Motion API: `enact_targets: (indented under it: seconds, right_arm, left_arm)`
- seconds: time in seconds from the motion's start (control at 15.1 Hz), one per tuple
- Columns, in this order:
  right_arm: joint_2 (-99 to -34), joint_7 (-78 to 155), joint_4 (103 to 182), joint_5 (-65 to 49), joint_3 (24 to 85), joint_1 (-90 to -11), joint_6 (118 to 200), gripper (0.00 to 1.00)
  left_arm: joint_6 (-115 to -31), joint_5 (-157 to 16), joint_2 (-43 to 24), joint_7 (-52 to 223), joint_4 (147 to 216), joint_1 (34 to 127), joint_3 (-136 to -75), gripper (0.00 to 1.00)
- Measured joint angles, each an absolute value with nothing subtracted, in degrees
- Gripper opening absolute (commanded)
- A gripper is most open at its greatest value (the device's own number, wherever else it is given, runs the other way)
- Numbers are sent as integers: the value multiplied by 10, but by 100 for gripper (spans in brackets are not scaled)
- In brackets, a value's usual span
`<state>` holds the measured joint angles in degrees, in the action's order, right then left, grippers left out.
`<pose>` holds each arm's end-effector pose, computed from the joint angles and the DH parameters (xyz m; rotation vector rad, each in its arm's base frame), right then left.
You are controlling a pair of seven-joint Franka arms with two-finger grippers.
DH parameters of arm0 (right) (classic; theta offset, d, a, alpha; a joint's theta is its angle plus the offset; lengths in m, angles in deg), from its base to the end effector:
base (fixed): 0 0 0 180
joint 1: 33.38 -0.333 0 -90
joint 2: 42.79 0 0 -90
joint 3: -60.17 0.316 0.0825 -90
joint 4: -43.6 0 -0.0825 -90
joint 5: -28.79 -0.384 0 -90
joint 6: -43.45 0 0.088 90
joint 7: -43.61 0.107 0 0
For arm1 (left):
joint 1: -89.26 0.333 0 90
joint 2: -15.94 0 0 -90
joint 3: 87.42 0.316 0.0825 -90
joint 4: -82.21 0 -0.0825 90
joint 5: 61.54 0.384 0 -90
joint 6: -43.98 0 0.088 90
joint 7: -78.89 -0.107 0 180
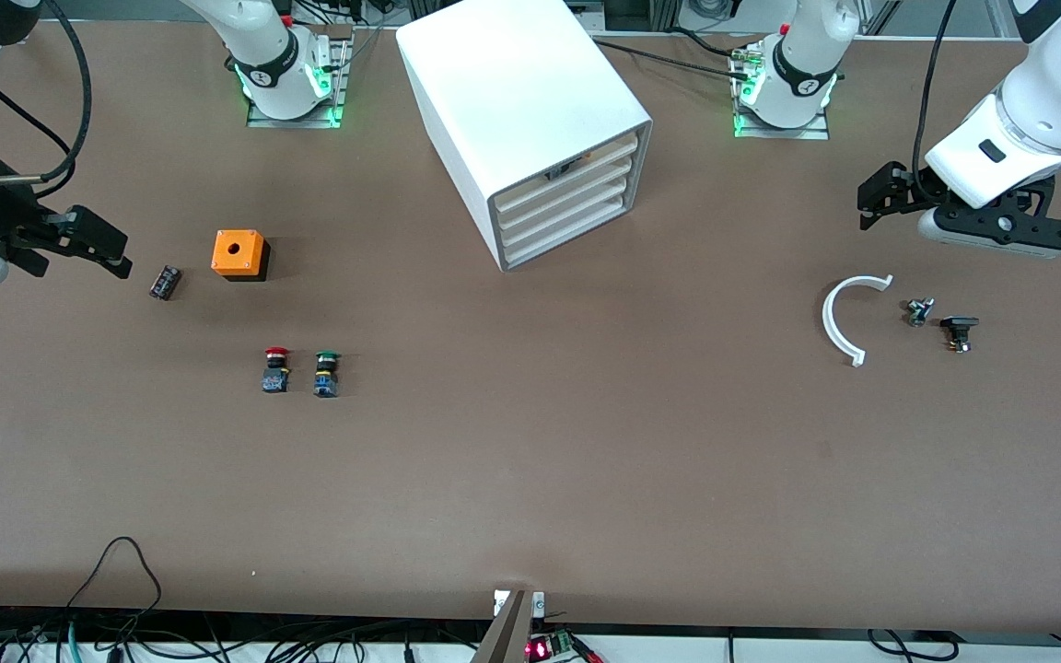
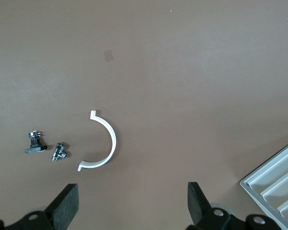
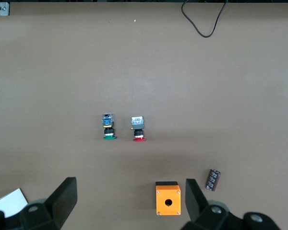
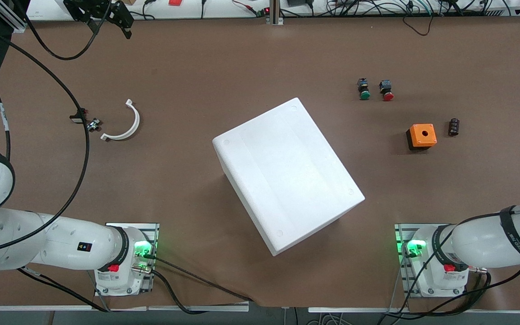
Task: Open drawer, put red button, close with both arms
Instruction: 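Reach the right gripper to the red button while the left gripper reaches the cabinet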
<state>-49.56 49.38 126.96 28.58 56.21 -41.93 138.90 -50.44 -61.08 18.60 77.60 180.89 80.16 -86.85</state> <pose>0.5987 0.0511 0.6205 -3.1341 0.0312 -0.1461 0.5374 -0.0797 0.5848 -3.1204 0.2692 0.0429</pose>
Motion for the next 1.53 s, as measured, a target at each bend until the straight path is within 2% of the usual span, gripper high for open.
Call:
enact_targets:
  seconds: [0.66, 1.06, 1.26, 1.53]
  right_arm:
    - [-499, 532, 1269, 285, 561, -419, 1383, 100]
    - [-558, 532, 1277, 285, 565, -434, 1387, 100]
    - [-597, 518, 1294, 285, 565, -435, 1426, 100]
    - [-624, 506, 1360, 285, 565, -435, 1523, 100]
  left_arm:
    - [-496, -623, 186, 776, 1809, 801, -871, 100]
    - [-448, -731, 185, 772, 1809, 797, -878, 100]
    - [-413, -834, 171, 772, 1809, 797, -879, 100]
    - [-347, -955, 124, 755, 1809, 797, -879, 100]
